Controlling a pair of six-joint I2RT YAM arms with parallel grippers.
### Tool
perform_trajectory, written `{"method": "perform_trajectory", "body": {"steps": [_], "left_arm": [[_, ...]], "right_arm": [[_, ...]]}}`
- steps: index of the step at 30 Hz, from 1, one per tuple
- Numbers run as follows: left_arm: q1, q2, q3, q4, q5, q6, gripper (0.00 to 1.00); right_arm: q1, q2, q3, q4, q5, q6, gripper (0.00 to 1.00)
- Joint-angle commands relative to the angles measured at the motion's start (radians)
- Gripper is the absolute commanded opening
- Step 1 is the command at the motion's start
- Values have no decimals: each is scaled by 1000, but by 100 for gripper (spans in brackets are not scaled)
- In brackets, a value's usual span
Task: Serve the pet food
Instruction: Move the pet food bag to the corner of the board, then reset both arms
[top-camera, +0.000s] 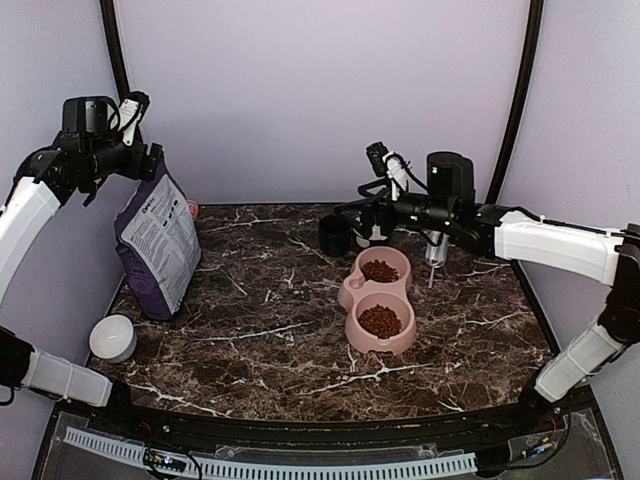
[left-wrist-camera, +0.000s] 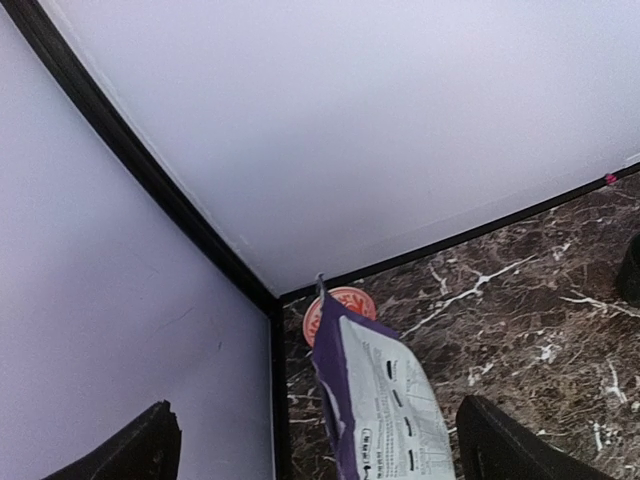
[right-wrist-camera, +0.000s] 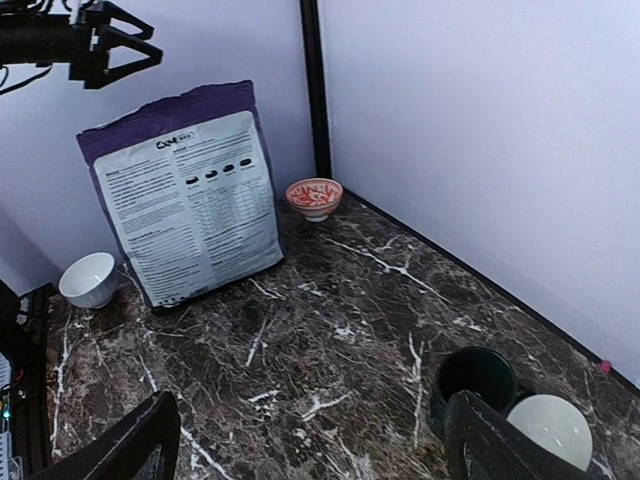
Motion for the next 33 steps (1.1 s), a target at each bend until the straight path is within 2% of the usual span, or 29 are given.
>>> {"method": "perform_trajectory", "body": {"steps": [1,4,15,25,33], "left_arm": [[6,-34,47,23,216,-87,99],[5,-17,64,47,299,-127,99],[-7,38,-26,192,557,-277,99],[-132,100,-166,314,530,-278,99],[-152,136,-249,380,535,-302,99]], "right_arm": [[-51,-103,-59,-61,117,-18,93],[-90,-173,-95,-109,229,-21,99],[-281,-453,-429,-62,589,52,100],[-359,-620,-756,240,764,20,100],[-372,-563,-896,470,847,-128,100]]}}
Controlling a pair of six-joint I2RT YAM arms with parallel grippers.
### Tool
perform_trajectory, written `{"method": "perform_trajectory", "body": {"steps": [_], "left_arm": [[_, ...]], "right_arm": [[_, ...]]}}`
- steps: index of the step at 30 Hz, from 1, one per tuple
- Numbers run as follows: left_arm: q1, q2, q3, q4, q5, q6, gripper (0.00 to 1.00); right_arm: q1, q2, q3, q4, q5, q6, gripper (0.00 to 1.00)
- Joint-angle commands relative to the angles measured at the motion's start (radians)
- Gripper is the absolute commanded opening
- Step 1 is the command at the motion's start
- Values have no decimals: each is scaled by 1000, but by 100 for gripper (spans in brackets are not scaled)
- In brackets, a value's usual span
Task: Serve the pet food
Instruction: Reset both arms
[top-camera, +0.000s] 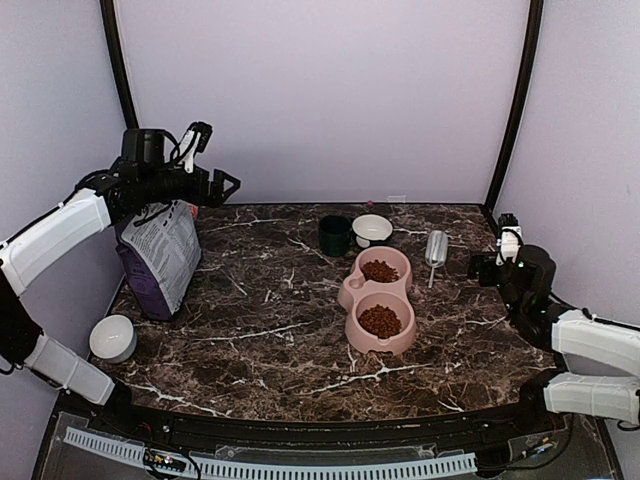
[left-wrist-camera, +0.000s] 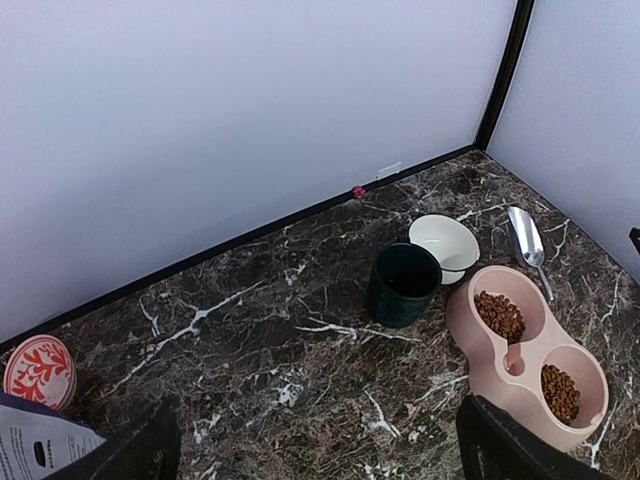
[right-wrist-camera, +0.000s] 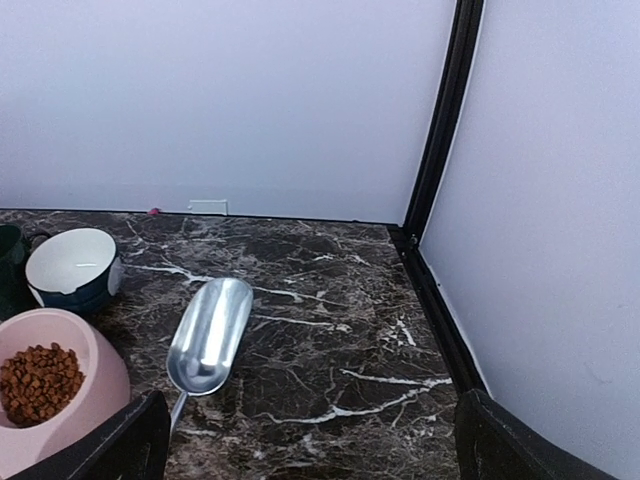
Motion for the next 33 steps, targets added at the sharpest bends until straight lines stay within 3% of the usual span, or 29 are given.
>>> {"method": "perform_trajectory", "body": {"steps": [1,15,30,33], "left_arm": [[-10,10,-46,87,13,-23,99],[-17,43,-116,132,6,-8,99],[-17,65,-140,153,-11,30,99],[-17,65,-145,159,-14,34,99]], "right_arm": [[-12,41,-69,246,89,-93,100],[-107,333,-202,739,-1,-123,100],[-212,542,-202,979,-133,-74,100],[-246,542,-198,955,-176,-45,100]]}}
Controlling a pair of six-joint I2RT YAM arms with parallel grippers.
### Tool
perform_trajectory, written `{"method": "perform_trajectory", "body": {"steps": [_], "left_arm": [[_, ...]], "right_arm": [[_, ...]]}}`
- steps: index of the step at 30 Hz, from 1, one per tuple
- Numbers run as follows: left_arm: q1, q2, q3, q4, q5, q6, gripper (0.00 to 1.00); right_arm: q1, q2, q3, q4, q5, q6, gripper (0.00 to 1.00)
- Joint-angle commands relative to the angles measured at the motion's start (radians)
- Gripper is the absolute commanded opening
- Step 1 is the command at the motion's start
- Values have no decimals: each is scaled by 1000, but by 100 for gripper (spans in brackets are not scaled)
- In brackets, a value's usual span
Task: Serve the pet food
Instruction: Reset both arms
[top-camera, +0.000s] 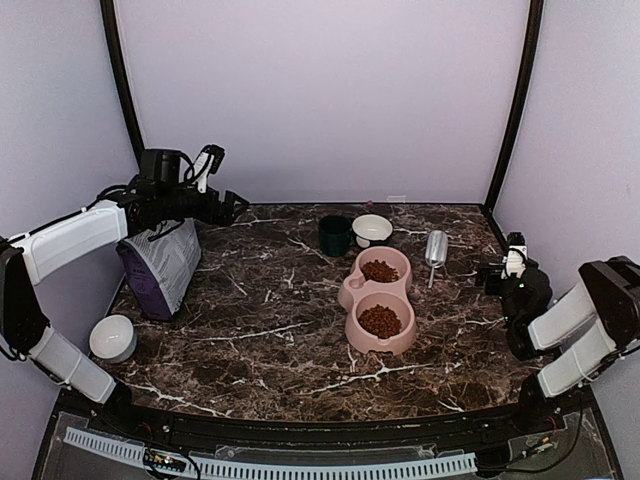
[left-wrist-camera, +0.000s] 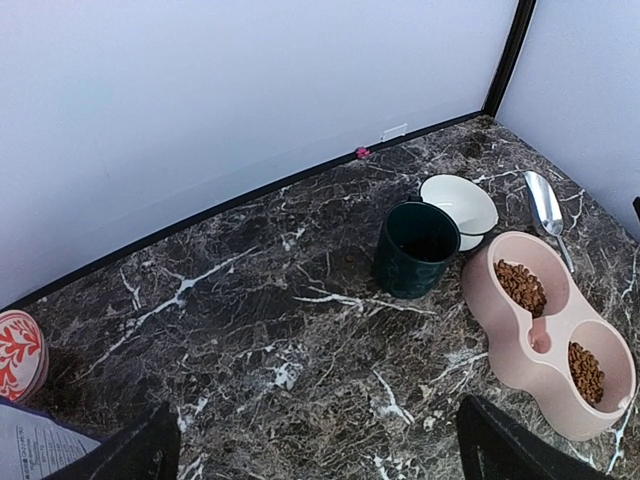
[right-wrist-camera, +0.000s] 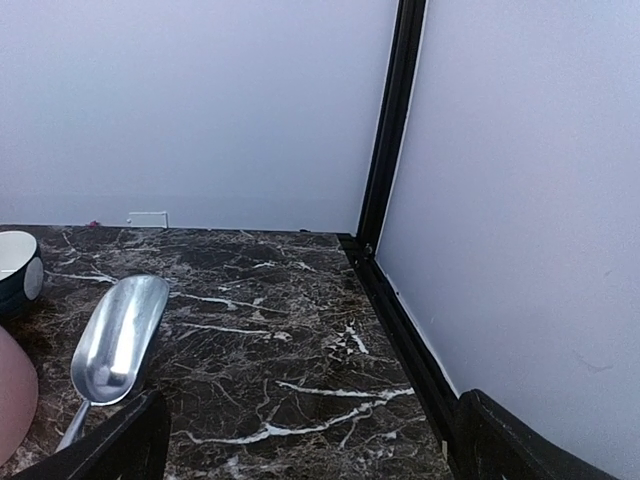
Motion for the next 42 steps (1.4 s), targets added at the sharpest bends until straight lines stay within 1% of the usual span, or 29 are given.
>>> {"method": "perform_trajectory", "body": {"steps": [1,4,5,6,7,10,12,14,22,28,42], "left_arm": [[-5,-3,-22,33,-7,19,99],[-4,1,-23,35,-3,20,99],[-5,2,-24,34,-3,21,99],[-5,2,-24,33,-3,21,99],[-5,0,-24,34,-2,21,99],[-5,-7,-27,35,1,19,99],[-5,-13,-30,38,-1,19,99],[-5,-19,-34,36,-10,22,99],[-4,-52,-46,34,-62,44,99],[-5,-100,-73,65,-180,46,99],[-4,-153,-98,82,-207,71,99]], "right_arm": [[-48,14,1,83,-79,48,100],[-81,61,14,93,-134,73,100],[-86,87,17,129,-151,75,100],[-90,83,35,89,-159,75,100],[-100,61,58,10,-167,85,100],[-138,78,89,-19,-225,113,98],[-139,68,96,-55,-219,117,99],[-139,79,91,-22,-211,123,100],[-142,76,102,-50,-189,134,100],[-142,76,103,-55,-182,138,100],[-142,76,105,-56,-184,138,100]]}}
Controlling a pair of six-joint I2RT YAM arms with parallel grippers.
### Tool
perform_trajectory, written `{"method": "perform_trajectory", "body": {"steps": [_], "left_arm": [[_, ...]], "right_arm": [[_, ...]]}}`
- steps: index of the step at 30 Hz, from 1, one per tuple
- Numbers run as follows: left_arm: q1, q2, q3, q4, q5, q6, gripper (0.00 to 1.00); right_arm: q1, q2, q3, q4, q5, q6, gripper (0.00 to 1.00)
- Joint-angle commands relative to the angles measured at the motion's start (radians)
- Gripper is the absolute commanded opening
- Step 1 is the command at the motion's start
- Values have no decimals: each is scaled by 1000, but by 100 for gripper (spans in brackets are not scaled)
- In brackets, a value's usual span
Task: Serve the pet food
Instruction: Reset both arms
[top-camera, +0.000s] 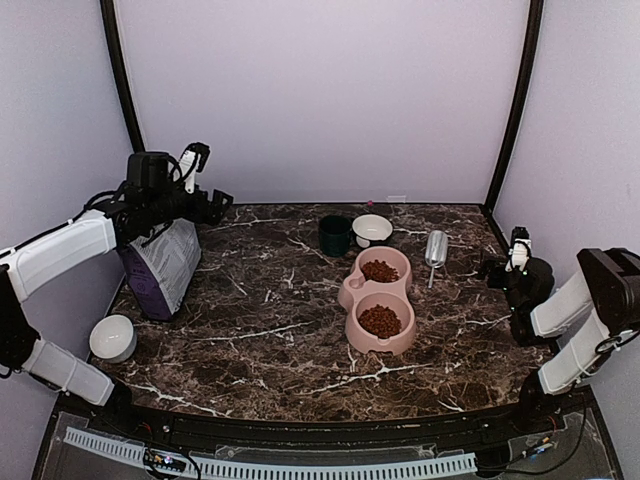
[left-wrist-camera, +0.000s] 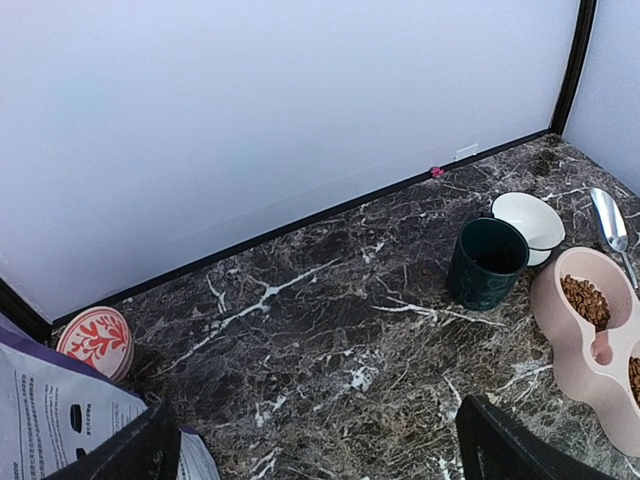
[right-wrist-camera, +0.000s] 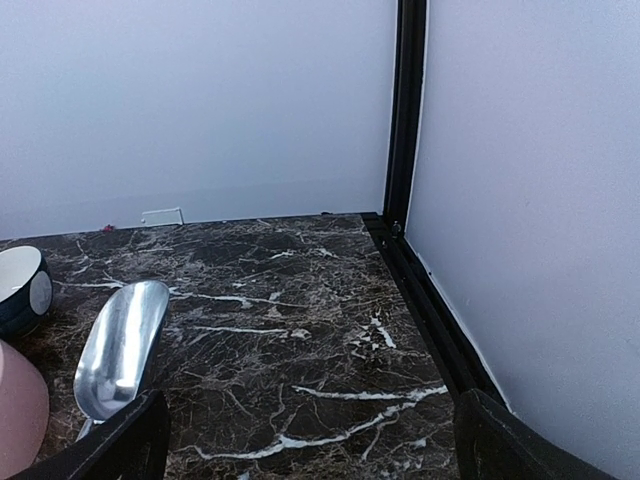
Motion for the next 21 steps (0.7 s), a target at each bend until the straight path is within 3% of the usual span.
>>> {"method": "perform_trajectory", "body": {"steps": [1,21], "left_arm": [[-4,-56,-20,24,-14,17,99],[-5,-75,-23,15,-29,43,99]], "right_arm": [[-4,4,16,22,13,8,100],[-12,5,20,13,-22,2,100]]}}
